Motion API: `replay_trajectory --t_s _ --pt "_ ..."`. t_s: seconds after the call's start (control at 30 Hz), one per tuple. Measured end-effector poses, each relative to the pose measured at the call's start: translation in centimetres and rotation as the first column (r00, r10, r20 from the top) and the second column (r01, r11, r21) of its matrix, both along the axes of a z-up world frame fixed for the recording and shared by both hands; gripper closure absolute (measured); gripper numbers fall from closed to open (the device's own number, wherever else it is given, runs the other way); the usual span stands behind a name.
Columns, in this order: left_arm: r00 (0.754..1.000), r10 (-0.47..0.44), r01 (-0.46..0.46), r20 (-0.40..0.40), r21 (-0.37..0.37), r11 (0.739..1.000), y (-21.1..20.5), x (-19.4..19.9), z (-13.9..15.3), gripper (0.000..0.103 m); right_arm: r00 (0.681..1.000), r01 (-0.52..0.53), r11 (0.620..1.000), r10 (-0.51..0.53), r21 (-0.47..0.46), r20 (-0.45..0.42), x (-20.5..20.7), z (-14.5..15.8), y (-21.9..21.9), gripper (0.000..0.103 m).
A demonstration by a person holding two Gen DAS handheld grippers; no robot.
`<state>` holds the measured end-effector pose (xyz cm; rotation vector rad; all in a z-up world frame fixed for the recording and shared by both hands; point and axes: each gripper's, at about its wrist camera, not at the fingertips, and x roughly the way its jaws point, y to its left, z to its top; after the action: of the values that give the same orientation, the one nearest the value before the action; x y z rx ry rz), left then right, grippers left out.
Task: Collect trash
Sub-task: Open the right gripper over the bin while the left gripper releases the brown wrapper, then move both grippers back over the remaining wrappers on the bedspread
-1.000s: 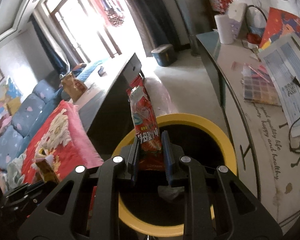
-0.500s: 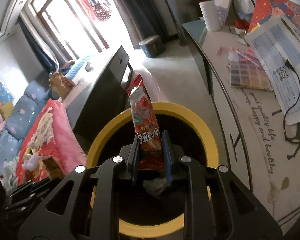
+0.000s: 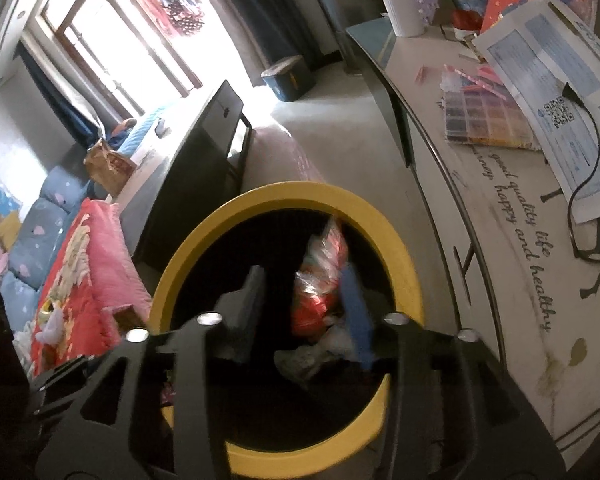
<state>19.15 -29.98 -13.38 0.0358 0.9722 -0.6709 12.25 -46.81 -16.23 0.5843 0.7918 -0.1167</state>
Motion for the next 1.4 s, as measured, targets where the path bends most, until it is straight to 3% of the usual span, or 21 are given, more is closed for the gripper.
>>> replay_trajectory --t_s 0.03,0.07,0.13,0.23,0.5,0.9,1.4 --pt "1.000 0.017 -0.017 -0.003 -0.001 1.000 0.2 0.2 0.0 0.037 1.000 0.003 1.000 -0.003 -0.002 0.002 0.0 0.0 0.0 0.058" --pt "0.999 0.034 -0.034 0.003 -0.009 0.999 0.6 0.3 0.1 0.026 1.000 0.004 1.000 -0.004 -0.005 0.006 -0.1 0.1 0.0 0.057" --pt "0.999 0.047 -0.047 0.010 -0.017 0.999 1.2 0.3 0.4 0.024 1.000 0.005 1.000 -0.005 -0.009 0.012 -0.1 0.3 0.0 0.048" --pt "0.994 0.096 -0.096 0.041 -0.009 0.995 2.4 0.3 1.4 0.008 1.000 0.013 1.000 -0.012 -0.019 0.026 -0.2 0.7 0.2 0.044" --pt "0.971 0.200 -0.201 0.130 -0.005 0.980 5.8 -0.1 4.3 0.007 0.995 -0.001 0.999 0.006 -0.052 0.101 -0.6 3.0 2.0 0.034" --pt "0.910 0.325 -0.328 0.257 -0.033 0.944 11.2 -1.6 8.4 0.007 0.974 -0.102 0.988 0.123 -0.119 0.190 -1.0 6.4 6.8 0.033" --pt "0.836 0.457 -0.454 0.304 -0.086 0.887 18.0 -3.3 10.6 0.007 0.932 -0.241 0.955 0.278 -0.174 0.233 -1.6 8.7 13.2 0.033"
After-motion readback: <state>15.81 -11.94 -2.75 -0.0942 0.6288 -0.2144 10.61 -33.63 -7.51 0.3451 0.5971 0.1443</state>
